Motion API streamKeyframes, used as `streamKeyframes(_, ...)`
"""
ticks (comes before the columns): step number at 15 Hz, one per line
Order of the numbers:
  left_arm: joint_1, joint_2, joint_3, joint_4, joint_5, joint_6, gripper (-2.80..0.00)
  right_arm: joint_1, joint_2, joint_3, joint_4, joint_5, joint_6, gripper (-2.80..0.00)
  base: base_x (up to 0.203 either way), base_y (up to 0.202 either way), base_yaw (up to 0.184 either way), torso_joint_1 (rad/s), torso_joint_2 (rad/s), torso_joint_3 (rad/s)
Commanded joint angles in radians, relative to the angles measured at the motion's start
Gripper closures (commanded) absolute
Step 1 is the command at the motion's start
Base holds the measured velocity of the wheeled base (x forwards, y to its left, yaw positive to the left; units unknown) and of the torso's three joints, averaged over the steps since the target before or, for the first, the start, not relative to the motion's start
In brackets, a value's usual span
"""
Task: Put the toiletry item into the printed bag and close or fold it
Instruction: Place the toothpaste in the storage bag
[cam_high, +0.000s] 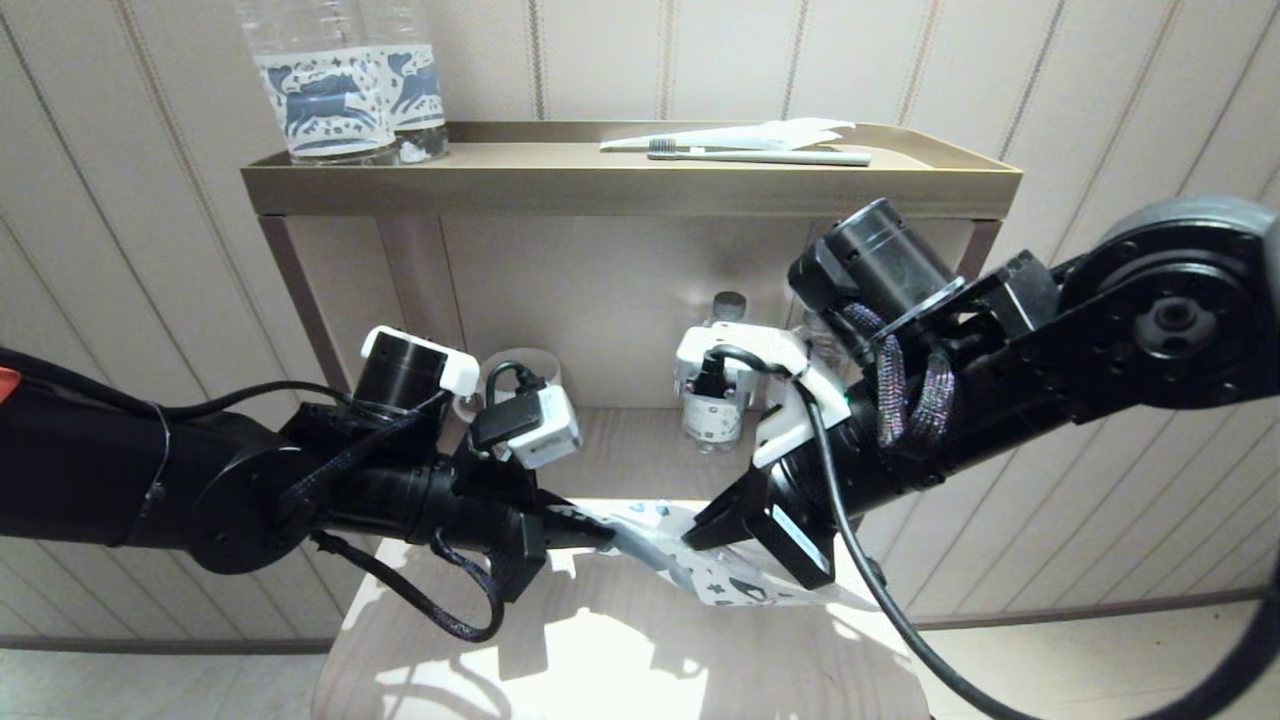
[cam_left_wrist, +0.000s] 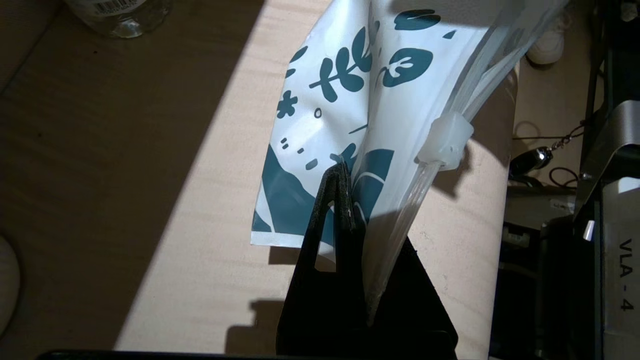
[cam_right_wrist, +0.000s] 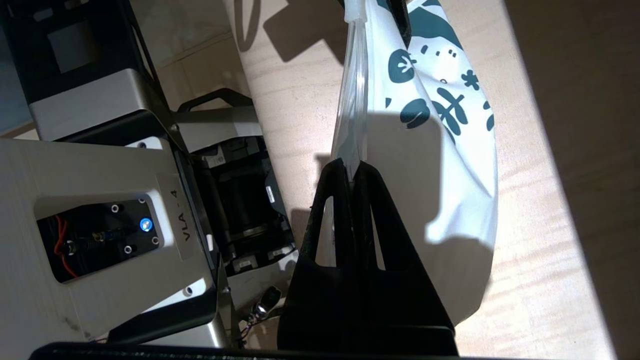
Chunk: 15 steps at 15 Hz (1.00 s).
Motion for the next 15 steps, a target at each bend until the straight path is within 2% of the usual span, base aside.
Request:
streamKeyframes(1,0.0,-0.001,-0.009,-0.001,-0.003,-0.001,0.0,0.002,0.002,0.001,0.002,0.003,-0.002,0.0,0.0,0.0,0.0,0.0,0.0,0.0)
streamKeyframes(6,0.016,0.028,-0.037,-0.002,-0.003,-0.04,0.0,0.005,-0.024,0.03,-0.013,0.003,-0.005,0.0,0.0,0.0,0.0,0.0,0.0,0.0)
streamKeyframes(15,0.018,0.027,-0.042,0.001,-0.003,-0.05,0.0,-0.005,-0.021,0.068,-0.054,0.002,-0.008,0.0,0.0,0.0,0.0,0.0,0.0,0.0)
